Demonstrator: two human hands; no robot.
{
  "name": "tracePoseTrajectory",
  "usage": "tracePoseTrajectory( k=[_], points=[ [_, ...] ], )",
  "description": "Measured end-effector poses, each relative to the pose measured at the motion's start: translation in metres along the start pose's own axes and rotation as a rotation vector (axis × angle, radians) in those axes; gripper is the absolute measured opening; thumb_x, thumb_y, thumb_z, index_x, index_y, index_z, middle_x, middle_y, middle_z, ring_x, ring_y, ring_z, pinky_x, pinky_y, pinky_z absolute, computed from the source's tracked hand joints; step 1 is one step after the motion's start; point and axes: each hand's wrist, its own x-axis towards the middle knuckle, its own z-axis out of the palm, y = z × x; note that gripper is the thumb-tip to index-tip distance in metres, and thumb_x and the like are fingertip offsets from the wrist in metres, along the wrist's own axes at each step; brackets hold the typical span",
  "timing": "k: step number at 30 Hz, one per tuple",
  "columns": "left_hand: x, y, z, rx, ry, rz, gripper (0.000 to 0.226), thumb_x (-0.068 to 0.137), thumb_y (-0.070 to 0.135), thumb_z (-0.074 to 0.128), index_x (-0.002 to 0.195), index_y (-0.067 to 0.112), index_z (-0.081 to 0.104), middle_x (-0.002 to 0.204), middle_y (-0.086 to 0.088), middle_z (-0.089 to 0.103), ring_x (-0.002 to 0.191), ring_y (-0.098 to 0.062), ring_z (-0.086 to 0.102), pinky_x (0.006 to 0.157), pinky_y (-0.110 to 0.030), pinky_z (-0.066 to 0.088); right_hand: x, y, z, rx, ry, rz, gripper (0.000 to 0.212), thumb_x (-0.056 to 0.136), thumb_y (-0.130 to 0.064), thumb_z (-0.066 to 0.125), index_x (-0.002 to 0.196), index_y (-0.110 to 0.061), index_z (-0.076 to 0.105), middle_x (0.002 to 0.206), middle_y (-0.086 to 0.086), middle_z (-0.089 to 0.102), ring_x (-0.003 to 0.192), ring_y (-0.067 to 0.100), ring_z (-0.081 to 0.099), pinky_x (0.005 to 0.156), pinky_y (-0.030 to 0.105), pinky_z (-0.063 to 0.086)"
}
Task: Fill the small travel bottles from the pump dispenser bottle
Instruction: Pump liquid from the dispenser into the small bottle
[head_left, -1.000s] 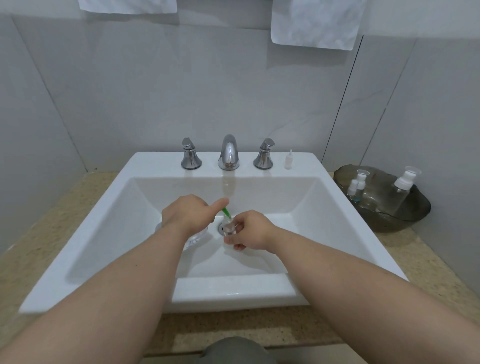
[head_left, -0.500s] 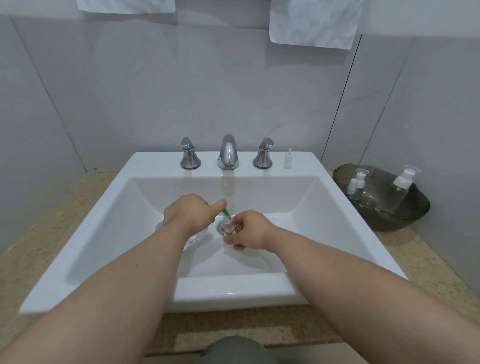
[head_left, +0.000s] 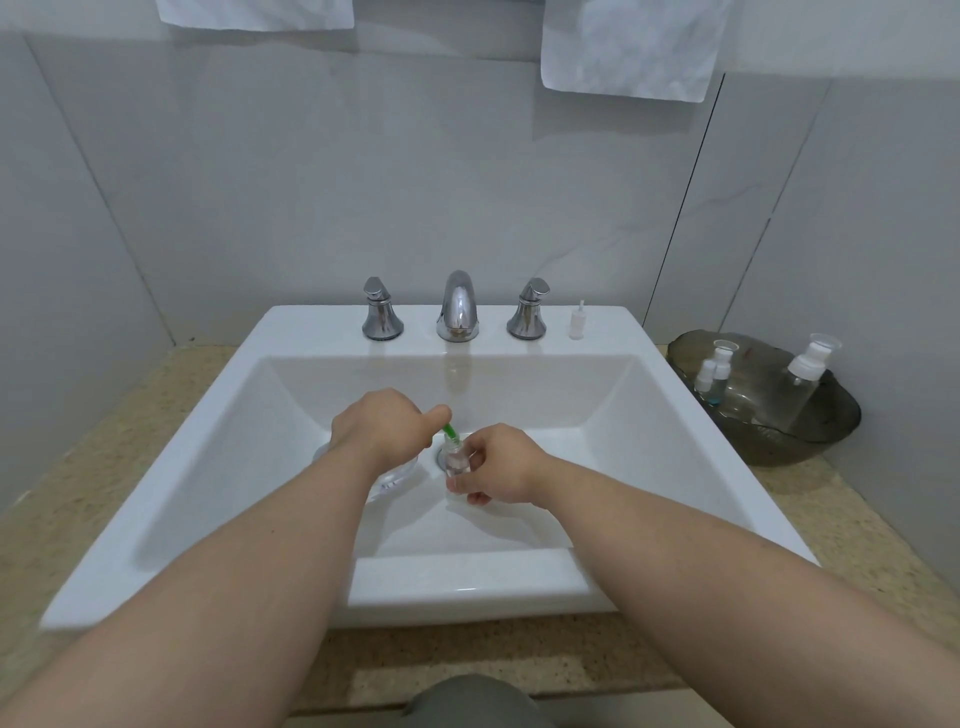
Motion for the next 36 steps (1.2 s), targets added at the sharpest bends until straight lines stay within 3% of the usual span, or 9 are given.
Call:
tracePoseTrajectory(
  k=[7,16,20,25,29,36],
  points=[
    [-0.0004,-0.0038,0.0004,-0.014,0.015,0.007,0.049,0.089,0.055,0.05,0.065,0.02,0.074,0.074,0.002,0.071,0.075,-0.021,0.063,0.066,-0.031,0.043,-0.003,-0.005,0.0,0.003,-0.005,0.001,0.022,0.089,-0.013,0.079,0.106,-0.01,0.065,0.071,-0.003,0.058,0.072,0.024,0.07,0.079,0.034,0.06],
    [-0.0051,-0.0052,0.0011,0.0,0.037,0.038,0.07,0.091,0.079,0.041,0.074,0.023,0.077,0.074,0.009,0.068,0.075,-0.012,0.061,0.069,-0.031,0.042,-0.0034,-0.0032,-0.0029,0.03,0.028,0.011,0.018,0.089,-0.012,0.078,0.1,-0.01,0.064,0.071,-0.003,0.058,0.072,0.025,0.07,0.081,0.037,0.06],
    [-0.0033,-0.0051,0.0018,-0.008,0.038,0.012,0.069,0.089,0.076,0.044,0.077,0.019,0.078,0.075,0.005,0.071,0.075,-0.016,0.063,0.064,-0.03,0.04,-0.0045,-0.0044,-0.0026,0.05,0.028,0.01,0.017,0.089,-0.01,0.078,0.097,-0.011,0.063,0.073,-0.003,0.057,0.07,0.025,0.068,0.076,0.036,0.06],
    [-0.0015,-0.0039,0.0023,-0.037,0.034,0.002,0.062,0.091,0.07,0.046,0.071,0.02,0.077,0.073,0.008,0.069,0.076,-0.016,0.063,0.071,-0.032,0.044,-0.0056,-0.0047,-0.0023,0.072,0.028,0.009,0.017,0.089,-0.01,0.078,0.099,-0.011,0.064,0.073,-0.005,0.055,0.067,0.023,0.067,0.071,0.033,0.06],
    [-0.0005,-0.0029,0.0001,-0.052,0.035,-0.018,0.055,0.091,0.061,0.05,0.068,0.019,0.077,0.066,0.007,0.066,0.073,-0.018,0.062,0.067,-0.031,0.042,-0.0047,-0.005,-0.0005,0.072,0.018,-0.002,0.02,0.089,-0.011,0.078,0.105,-0.008,0.065,0.072,-0.004,0.055,0.069,0.024,0.068,0.075,0.037,0.06],
    [0.003,-0.0041,0.0011,-0.049,0.04,0.01,0.051,0.089,0.054,0.052,0.061,0.015,0.071,0.074,0.001,0.073,0.072,-0.022,0.063,0.065,-0.031,0.044,-0.0033,-0.0039,-0.0003,0.05,0.01,-0.005,0.022,0.089,-0.013,0.079,0.105,-0.009,0.065,0.072,-0.003,0.056,0.072,0.025,0.07,0.081,0.039,0.062]
  ],
)
